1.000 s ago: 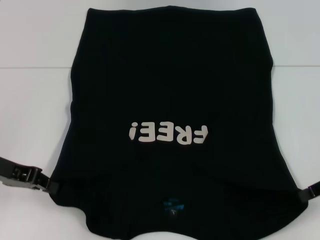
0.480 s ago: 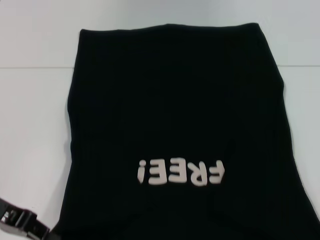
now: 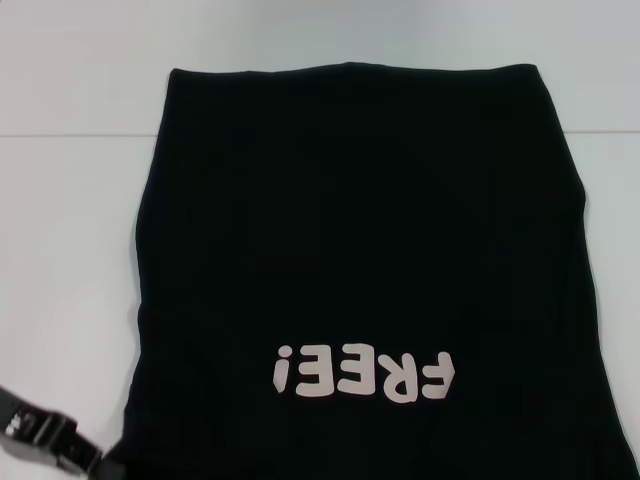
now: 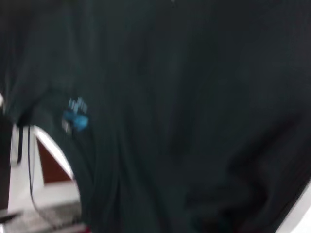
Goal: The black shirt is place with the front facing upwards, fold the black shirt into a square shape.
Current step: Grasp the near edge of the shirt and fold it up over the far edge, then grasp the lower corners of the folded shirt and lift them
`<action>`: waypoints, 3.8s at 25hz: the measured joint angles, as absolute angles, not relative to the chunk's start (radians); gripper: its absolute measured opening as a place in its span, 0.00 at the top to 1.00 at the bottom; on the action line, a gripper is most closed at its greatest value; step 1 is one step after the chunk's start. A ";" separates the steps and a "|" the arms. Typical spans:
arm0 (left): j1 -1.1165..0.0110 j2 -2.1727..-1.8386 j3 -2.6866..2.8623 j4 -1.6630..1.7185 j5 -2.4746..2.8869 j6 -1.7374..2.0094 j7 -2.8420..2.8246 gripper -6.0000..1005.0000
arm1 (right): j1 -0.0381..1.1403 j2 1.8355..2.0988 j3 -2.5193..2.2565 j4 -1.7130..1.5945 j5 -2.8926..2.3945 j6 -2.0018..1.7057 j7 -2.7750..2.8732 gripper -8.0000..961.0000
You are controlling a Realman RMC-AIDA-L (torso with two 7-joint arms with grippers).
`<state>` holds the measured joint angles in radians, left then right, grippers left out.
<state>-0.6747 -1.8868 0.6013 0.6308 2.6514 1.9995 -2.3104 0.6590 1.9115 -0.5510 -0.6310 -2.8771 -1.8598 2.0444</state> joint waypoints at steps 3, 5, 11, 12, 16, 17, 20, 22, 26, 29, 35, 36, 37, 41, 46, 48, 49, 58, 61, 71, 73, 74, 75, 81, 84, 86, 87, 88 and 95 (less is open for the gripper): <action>-0.695 -1.875 0.536 0.633 2.650 1.975 -2.319 0.98 | 0.670 1.893 -0.470 -0.631 -2.851 -1.853 2.081 0.95; -0.711 -1.861 0.473 0.627 2.649 1.935 -2.327 0.98 | 0.672 1.873 -0.413 -0.626 -2.810 -1.834 2.129 0.95; -0.741 -1.821 0.324 0.590 2.645 1.749 -2.374 0.98 | 0.659 1.807 -0.321 -0.570 -2.619 -1.723 2.232 0.95; -0.742 -1.820 0.303 0.589 2.639 1.724 -2.378 0.98 | 0.657 1.803 -0.311 -0.560 -2.591 -1.707 2.236 0.95; -0.732 -1.823 0.236 0.571 2.566 1.603 -2.377 0.98 | 0.650 1.806 -0.276 -0.522 -2.474 -1.632 2.237 0.95; -0.727 -1.828 0.233 0.567 2.541 1.572 -2.377 0.98 | 0.648 1.810 -0.273 -0.511 -2.446 -1.612 2.234 0.95; -0.707 -1.838 0.229 0.565 2.477 1.504 -2.375 0.98 | 0.641 1.827 -0.272 -0.486 -2.368 -1.548 2.222 0.95; -0.693 -1.847 0.229 0.565 2.435 1.467 -2.369 0.98 | 0.633 1.844 -0.272 -0.476 -2.313 -1.497 2.211 0.95; -0.679 -1.871 0.231 0.564 2.385 1.412 -2.353 0.98 | 0.622 1.868 -0.271 -0.468 -2.218 -1.423 2.185 0.95; -0.676 -1.877 0.230 0.556 2.352 1.382 -2.343 0.98 | 0.617 1.874 -0.271 -0.467 -2.159 -1.389 2.169 0.95; -0.671 -1.882 0.231 0.538 2.286 1.335 -2.328 0.98 | 0.620 1.892 -0.277 -0.466 -2.120 -1.321 2.147 0.95; -0.671 -1.886 0.232 0.535 2.283 1.325 -2.325 0.98 | 0.621 1.897 -0.278 -0.466 -2.120 -1.306 2.141 0.95; -0.671 -1.892 0.232 0.534 2.282 1.315 -2.321 0.98 | 0.622 1.906 -0.282 -0.465 -2.123 -1.284 2.136 0.95; -0.674 -1.913 0.230 0.524 2.282 1.261 -2.295 0.98 | 0.624 1.935 -0.307 -0.462 -2.128 -1.217 2.109 0.95; -0.699 -1.929 0.232 0.515 2.265 1.173 -2.265 0.98 | 0.640 1.947 -0.324 -0.457 -2.127 -1.154 2.082 0.95; -0.705 -1.930 0.234 0.514 2.255 1.152 -2.257 0.98 | 0.649 1.947 -0.323 -0.458 -2.124 -1.137 2.077 0.95; -0.707 -1.930 0.235 0.514 2.249 1.144 -2.252 0.98 | 0.653 1.947 -0.321 -0.459 -2.122 -1.131 2.071 0.95; -0.708 -1.961 0.236 0.512 2.207 1.083 -2.183 0.98 | 0.688 1.954 -0.323 -0.455 -2.075 -1.079 1.980 0.95; -0.704 -1.975 0.236 0.512 2.206 1.059 -2.164 0.98 | 0.697 1.968 -0.332 -0.451 -2.078 -1.053 1.948 0.95; -0.717 -2.019 0.295 0.473 2.207 0.892 -2.117 0.98 | 0.704 2.009 -0.421 -0.451 -2.080 -0.898 1.927 0.95; -0.724 -2.023 0.328 0.462 2.206 0.855 -2.114 0.98 | 0.702 2.013 -0.423 -0.451 -2.080 -0.881 1.927 0.95; -0.727 -2.025 0.343 0.457 2.206 0.839 -2.113 0.98 | 0.701 2.015 -0.424 -0.451 -2.080 -0.871 1.927 0.95; -0.730 -2.027 0.353 0.455 2.205 0.825 -2.113 0.98 | 0.699 2.017 -0.428 -0.451 -2.080 -0.862 1.927 0.95; -0.737 -2.031 0.365 0.451 2.204 0.798 -2.125 0.87 | 0.686 2.023 -0.441 -0.451 -2.078 -0.853 1.876 0.90; -0.737 -2.021 0.364 0.451 2.205 0.820 -2.144 0.77 | 0.668 2.025 -0.435 -0.455 -2.068 -0.860 1.860 0.81; -0.730 -2.008 0.364 0.451 2.205 0.851 -2.162 0.73 | 0.651 2.026 -0.430 -0.463 -2.040 -0.871 1.851 0.73; -0.725 -1.996 0.364 0.451 2.205 0.871 -2.176 0.71 | 0.639 2.026 -0.430 -0.468 -2.020 -0.883 1.840 0.69; -0.721 -1.986 0.365 0.451 2.205 0.898 -2.186 0.69 | 0.627 2.024 -0.430 -0.471 -1.995 -0.903 1.823 0.65; -0.674 -1.874 0.367 0.462 2.256 1.214 -2.330 0.50 | 0.556 2.003 -0.437 -0.529 -1.922 -1.226 1.574 0.31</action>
<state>-0.6736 -1.8738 0.3674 0.4621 2.2560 1.2143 -2.3297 0.5559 2.0034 -0.4368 -0.5290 -1.9216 -1.2260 1.5735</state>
